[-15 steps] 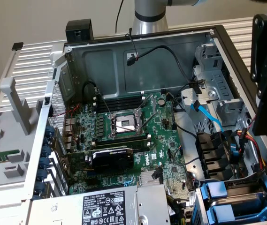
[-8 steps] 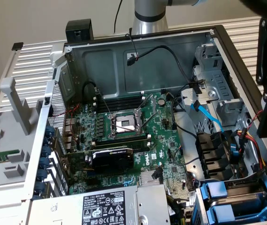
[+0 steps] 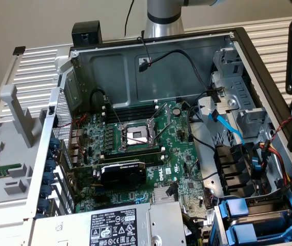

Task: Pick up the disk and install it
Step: 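Insert the first disk wire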

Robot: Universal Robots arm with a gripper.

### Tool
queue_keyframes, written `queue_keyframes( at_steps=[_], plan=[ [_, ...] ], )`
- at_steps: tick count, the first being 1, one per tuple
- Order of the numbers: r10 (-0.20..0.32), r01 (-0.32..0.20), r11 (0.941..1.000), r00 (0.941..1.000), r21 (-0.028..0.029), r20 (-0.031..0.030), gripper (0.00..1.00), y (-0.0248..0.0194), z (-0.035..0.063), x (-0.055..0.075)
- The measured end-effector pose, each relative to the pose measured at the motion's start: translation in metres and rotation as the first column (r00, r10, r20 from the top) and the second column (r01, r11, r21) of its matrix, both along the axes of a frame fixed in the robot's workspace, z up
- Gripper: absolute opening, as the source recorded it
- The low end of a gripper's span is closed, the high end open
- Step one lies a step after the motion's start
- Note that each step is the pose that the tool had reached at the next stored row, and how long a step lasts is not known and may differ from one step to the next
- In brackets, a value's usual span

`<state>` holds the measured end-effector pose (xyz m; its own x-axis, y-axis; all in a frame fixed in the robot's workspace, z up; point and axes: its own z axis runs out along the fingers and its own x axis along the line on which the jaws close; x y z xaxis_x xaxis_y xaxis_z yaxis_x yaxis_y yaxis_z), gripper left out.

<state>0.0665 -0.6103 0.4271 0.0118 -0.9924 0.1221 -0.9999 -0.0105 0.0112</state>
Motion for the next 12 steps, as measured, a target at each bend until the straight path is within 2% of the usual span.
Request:
queue_keyframes(
  at_steps=[1,2,3,4,7,8,12],
  plan=[
    [0.011,-0.011,0.9999,0.9999,0.0018,0.0001,0.43,0.0000,-0.0002,0.0001],
    [0.022,-0.022,0.9997,0.9998,0.0066,0.0001,0.43,-0.0001,-0.0006,0.0001],
    [0.032,-0.032,0.9993,0.9995,0.0163,0.0003,0.43,0.0000,-0.0009,0.0002],
    [0.042,-0.042,0.9987,0.9991,0.0285,0.0009,0.43,0.0000,-0.0008,0.0002],
    [0.065,-0.065,0.9952,0.9979,0.0731,0.0032,0.43,0.0000,-0.0011,0.0008],
    [0.066,-0.066,0.9949,0.9978,0.0763,0.0034,0.43,-0.0001,-0.0012,0.0009],
    [0.068,-0.068,0.9947,0.9977,0.0765,0.0034,0.43,-0.0001,-0.0016,0.0014]
  ],
)
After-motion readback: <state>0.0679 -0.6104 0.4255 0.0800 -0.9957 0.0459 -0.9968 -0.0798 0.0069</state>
